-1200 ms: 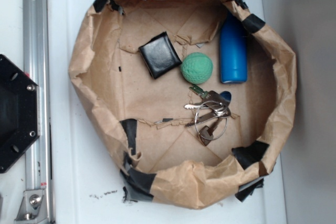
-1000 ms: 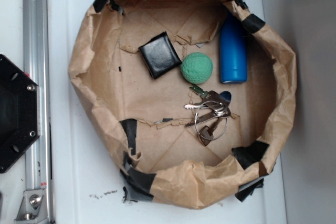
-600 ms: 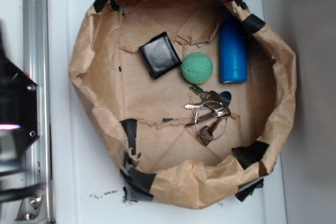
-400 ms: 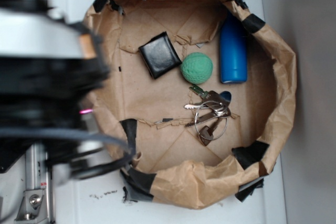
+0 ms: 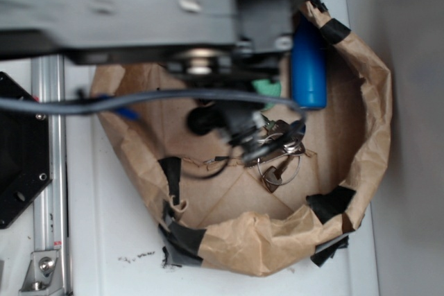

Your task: Grab the black box.

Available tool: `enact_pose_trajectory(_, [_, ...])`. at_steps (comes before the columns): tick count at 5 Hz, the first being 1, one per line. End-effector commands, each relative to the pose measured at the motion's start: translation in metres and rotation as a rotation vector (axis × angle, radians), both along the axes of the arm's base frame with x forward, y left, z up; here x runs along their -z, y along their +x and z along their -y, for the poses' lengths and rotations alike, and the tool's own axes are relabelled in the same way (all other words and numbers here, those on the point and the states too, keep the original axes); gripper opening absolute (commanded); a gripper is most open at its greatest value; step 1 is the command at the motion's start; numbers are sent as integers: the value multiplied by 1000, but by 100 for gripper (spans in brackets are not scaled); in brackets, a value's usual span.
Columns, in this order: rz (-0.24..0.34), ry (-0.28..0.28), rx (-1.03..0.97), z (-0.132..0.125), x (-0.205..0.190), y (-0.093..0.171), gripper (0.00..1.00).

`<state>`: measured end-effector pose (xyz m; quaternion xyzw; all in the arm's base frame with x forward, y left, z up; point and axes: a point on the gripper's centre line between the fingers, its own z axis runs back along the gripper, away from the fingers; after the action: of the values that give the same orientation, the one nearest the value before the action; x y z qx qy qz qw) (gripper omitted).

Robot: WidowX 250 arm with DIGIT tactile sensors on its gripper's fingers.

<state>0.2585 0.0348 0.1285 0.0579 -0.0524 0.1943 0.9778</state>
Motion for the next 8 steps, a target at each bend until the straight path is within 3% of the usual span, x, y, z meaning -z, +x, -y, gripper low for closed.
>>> enact_pose_trajectory(1, [60,-74,-12,-16,-1,12,100])
enact_pose_trajectory(3, [60,-74,-12,-16,-1,12,100])
enact_pose_trajectory(5, [-17,-118,29,-15,52,-1,100])
enact_pose_trajectory(7, [8,-83,57,-36,71,-15,100])
enact_pose_trajectory(8, [12,-103,41,-44,63,-24,100])
